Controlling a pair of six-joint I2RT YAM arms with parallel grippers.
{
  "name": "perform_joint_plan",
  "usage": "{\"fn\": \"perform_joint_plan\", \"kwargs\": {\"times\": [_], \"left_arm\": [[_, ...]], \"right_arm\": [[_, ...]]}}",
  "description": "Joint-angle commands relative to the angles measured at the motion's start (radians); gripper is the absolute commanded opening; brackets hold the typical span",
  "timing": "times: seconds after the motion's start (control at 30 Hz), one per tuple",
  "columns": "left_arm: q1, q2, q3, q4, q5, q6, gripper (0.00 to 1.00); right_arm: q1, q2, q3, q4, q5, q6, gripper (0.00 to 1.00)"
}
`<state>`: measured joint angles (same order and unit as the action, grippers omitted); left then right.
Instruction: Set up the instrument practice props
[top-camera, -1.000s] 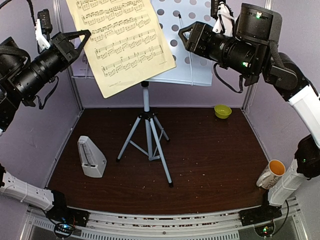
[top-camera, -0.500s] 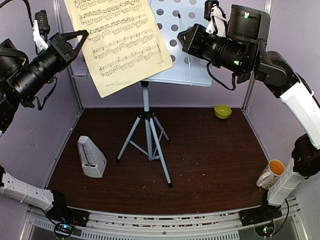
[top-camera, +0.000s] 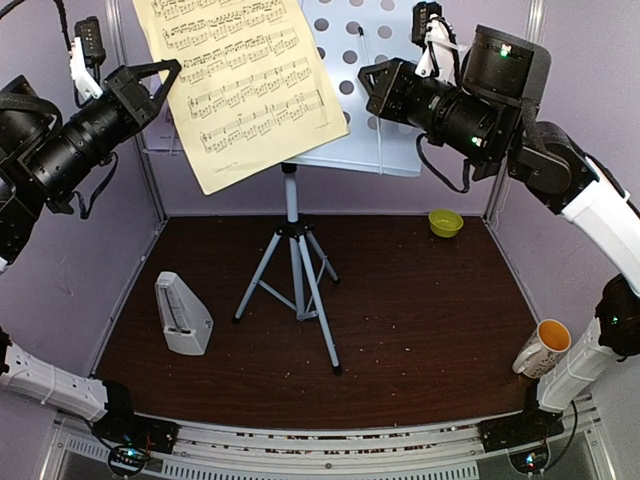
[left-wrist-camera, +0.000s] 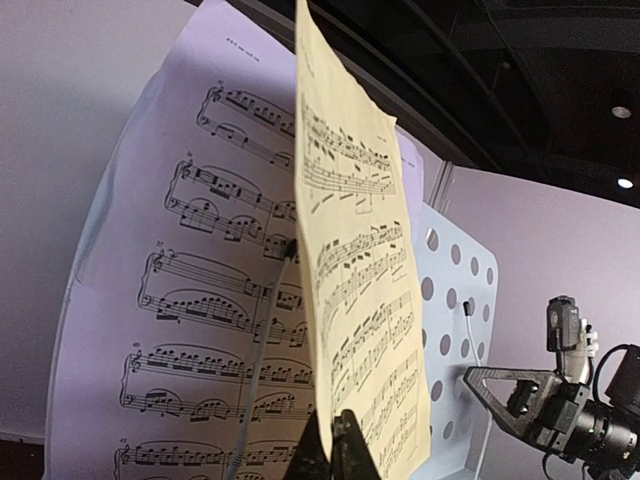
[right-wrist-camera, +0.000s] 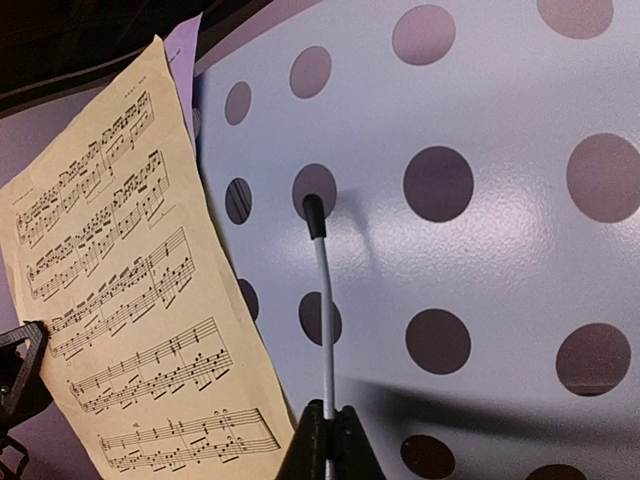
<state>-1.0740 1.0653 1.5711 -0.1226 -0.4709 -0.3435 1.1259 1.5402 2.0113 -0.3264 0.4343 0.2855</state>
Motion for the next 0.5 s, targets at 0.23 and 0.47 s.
{"fn": "perform_joint_plan", "kwargs": {"times": [0.23,0.47], "left_arm": [[0.008,0.074,0.093,0.052,0.033,0.132,0.00],[0.035,0.119,0.159,0.025,0.102,0.201,0.00]], "right_arm": [[0.002,-0.103,-0.180,0.212,-0.123,-0.148,0.00],[0.003,-0.124,-0.232,0.270,-0.170,-0.186,0.00]]}}
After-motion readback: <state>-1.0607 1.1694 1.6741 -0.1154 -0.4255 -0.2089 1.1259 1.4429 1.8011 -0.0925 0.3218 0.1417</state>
